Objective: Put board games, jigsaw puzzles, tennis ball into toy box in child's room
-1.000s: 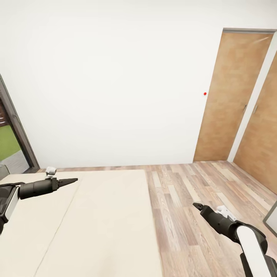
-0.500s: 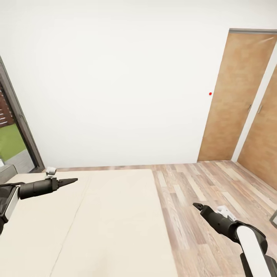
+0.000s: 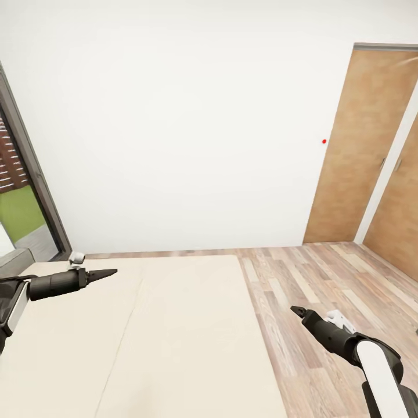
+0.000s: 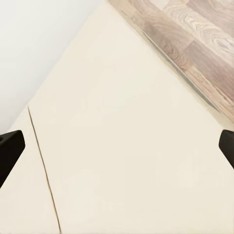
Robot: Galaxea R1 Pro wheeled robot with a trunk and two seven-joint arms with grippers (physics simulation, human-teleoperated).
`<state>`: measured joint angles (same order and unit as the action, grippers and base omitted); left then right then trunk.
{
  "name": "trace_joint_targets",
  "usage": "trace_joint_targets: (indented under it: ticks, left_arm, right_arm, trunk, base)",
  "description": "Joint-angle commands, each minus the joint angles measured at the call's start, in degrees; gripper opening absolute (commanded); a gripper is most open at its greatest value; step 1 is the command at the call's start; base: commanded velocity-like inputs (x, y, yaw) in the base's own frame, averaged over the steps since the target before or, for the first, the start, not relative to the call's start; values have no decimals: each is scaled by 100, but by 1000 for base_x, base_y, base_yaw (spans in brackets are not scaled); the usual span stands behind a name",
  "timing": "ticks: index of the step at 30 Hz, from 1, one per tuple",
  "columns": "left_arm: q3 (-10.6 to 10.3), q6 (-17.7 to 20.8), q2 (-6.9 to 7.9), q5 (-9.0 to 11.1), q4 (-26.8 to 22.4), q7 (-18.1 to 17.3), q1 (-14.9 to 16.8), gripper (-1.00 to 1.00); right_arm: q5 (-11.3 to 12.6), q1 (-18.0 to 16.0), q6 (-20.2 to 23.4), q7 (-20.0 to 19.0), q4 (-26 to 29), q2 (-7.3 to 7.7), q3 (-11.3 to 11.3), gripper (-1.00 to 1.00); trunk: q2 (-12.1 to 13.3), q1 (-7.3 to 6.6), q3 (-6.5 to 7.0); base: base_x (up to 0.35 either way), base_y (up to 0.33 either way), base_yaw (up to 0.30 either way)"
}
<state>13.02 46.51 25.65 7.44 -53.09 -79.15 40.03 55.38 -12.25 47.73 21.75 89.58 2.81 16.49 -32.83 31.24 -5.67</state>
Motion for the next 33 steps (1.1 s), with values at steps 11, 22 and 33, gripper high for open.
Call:
trace_joint_targets:
  ticks: [11, 22, 33]
  left_arm:
    - [1, 60, 2, 12, 1, -13, 5, 100]
    - [-1, 60, 19, 15, 1, -13, 5, 100]
    - [-1, 60, 35, 20, 1, -13, 5, 100]
  right_arm:
    - [60, -6, 17, 57, 7, 0, -19, 100]
    - [56, -6, 17, 57, 7, 0, -84, 100]
    - [53, -6, 17, 57, 7, 0, -93, 100]
  trunk:
    - [-10, 3, -23]
    - [-10, 3, -30]
    - [-10, 3, -30]
  base:
    - [0, 21, 121]
    - [0, 2, 74]
    - [0, 3, 8]
